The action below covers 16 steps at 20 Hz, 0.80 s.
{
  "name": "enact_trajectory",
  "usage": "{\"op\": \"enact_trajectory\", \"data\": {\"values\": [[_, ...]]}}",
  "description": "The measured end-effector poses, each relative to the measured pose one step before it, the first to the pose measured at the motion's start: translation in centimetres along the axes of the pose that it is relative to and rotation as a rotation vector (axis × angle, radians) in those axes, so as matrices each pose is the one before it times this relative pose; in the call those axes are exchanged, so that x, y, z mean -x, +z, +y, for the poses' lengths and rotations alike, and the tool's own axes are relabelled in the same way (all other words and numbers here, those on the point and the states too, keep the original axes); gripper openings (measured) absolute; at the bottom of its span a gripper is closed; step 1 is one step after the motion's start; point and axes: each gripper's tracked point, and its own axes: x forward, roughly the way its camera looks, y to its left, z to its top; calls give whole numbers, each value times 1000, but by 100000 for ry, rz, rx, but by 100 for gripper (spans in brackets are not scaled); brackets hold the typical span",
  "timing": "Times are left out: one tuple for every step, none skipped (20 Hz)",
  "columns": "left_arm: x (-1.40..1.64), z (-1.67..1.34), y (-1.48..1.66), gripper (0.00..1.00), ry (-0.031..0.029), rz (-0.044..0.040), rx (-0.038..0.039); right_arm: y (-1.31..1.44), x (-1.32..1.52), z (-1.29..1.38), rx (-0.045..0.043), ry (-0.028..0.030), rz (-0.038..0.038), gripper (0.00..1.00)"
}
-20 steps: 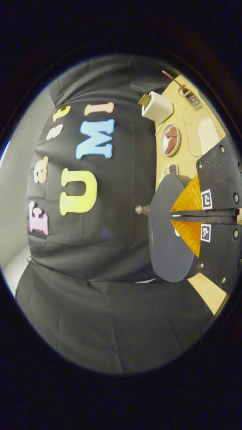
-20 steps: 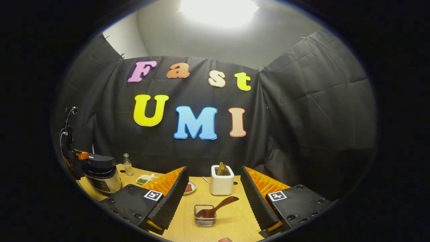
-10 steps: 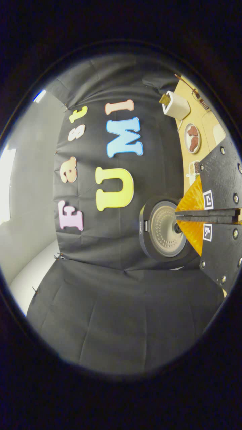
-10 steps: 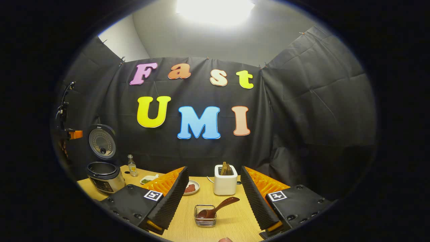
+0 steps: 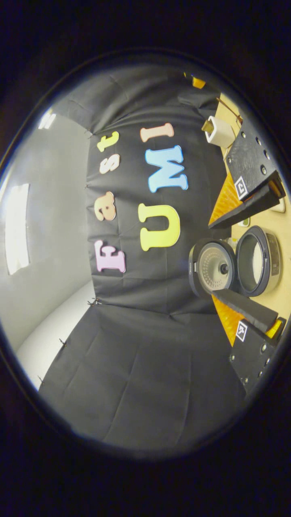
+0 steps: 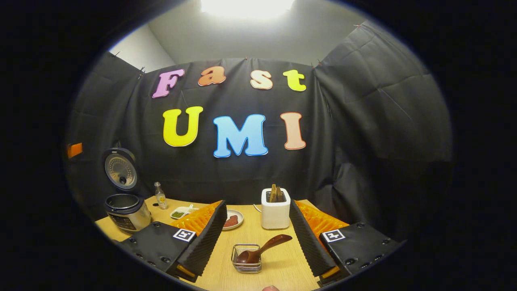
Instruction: Close the left gripper, press the button to open the rice cooker; take a wooden spoon from the chopstick holder with the right hand, scoop a spoonful of rice and pour it into the rice cooker, then put the wooden spoon back into the chopstick holder.
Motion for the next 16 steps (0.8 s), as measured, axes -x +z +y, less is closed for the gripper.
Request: {"op": "enact_trajectory", "data": {"values": [[771,270,206,89,720,465,-612,-457,-612,-212,-478,-61,1240,98],[681,62,129,89,401,533,-691,-638,-580,-204,-472,-105,1320,97],[631,265,260,89,950,-107,-649,-618,-624,-306,-604,-368,1694,97],[643,132,342,89,517,-304,-862,-746,-570,-286,-848,-361,1685,97],[527,42,223,89,507,-85,-1069,-553,-581,-288,-1202,-361,1306,97],[534,116,-45,89,784,219,-1177,-729,-676,-377,-1256,-519,1561,98],[489,83,-39,89,606,695,-926,-601,-680,-344,-1066,-774,1548,98],[485,35,-162,89,498,733,-542,-843,-546,-414,-839,-921,1808,98],[466,68,-42,89,492,652,-361,-642,-518,-364,-729,-811,1578,98],[420,255,-150,89,652,540,-336,-740,-512,-382,-458,-811,1724,96],[325,167,-109,89,601,512,-480,-672,-499,-274,-666,-450,2107,95],[372,354,-248,89,868,887,-735,-806,-503,-186,-995,-120,2044,97],[222,258,-58,89,743,341,-540,-718,-475,-164,-1247,-156,2119,98],[270,131,18,89,639,346,-273,-866,-250,-159,-1464,-200,2237,98],[198,254,67,92,647,357,29,-698,-399,-156,-1685,-280,2342,93],[205,205,-22,95,522,283,72,-886,-413,-47,-1913,168,2488,98]]}}
